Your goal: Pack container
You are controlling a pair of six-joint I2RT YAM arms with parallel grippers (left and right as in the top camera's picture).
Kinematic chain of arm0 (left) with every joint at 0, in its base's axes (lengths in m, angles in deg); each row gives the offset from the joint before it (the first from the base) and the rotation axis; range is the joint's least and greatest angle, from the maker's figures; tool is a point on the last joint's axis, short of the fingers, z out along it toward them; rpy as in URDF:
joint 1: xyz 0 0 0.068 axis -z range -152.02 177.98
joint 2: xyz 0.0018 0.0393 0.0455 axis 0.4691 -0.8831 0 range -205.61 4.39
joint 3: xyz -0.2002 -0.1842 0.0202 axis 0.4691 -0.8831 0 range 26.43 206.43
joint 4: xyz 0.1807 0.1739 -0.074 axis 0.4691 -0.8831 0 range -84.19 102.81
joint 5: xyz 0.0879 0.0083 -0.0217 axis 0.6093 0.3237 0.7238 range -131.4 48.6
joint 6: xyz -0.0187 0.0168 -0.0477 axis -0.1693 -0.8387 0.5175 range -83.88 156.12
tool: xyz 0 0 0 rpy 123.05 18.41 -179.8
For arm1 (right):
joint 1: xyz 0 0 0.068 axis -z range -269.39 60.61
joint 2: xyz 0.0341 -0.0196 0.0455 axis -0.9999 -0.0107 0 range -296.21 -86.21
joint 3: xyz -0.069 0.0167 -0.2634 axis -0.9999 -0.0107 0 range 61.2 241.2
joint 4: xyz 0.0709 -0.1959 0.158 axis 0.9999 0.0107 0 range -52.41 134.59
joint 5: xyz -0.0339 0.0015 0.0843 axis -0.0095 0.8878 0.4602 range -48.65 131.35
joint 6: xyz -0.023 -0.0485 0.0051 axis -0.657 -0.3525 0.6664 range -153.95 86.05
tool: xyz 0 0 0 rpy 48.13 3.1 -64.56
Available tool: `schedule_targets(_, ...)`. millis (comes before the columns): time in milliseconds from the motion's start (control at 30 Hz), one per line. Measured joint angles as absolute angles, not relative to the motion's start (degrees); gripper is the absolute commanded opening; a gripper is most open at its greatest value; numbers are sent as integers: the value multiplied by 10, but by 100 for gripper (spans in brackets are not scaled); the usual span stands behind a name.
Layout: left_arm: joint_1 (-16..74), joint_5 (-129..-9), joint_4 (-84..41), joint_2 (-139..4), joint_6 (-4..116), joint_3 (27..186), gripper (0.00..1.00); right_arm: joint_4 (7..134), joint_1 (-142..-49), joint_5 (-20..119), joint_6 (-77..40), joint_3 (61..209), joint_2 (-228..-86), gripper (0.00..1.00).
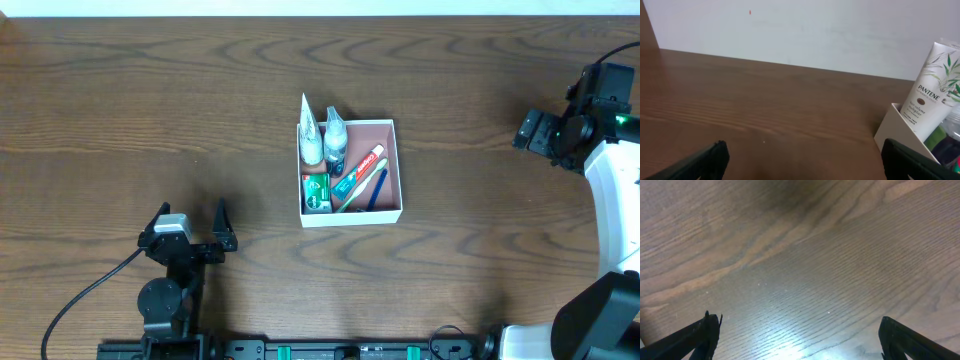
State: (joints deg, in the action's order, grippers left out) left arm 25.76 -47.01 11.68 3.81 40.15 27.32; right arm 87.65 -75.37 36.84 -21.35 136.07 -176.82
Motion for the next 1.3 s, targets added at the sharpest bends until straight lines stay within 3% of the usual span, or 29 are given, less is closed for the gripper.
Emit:
schedule_targets(1033,258,-470,117,38,402,273,98,877,-754,368,-213,1361,-1764,99)
schedule_targets(1300,258,-470,116,38,402,273,98,876,-798,367,-213,1360,-1622,99)
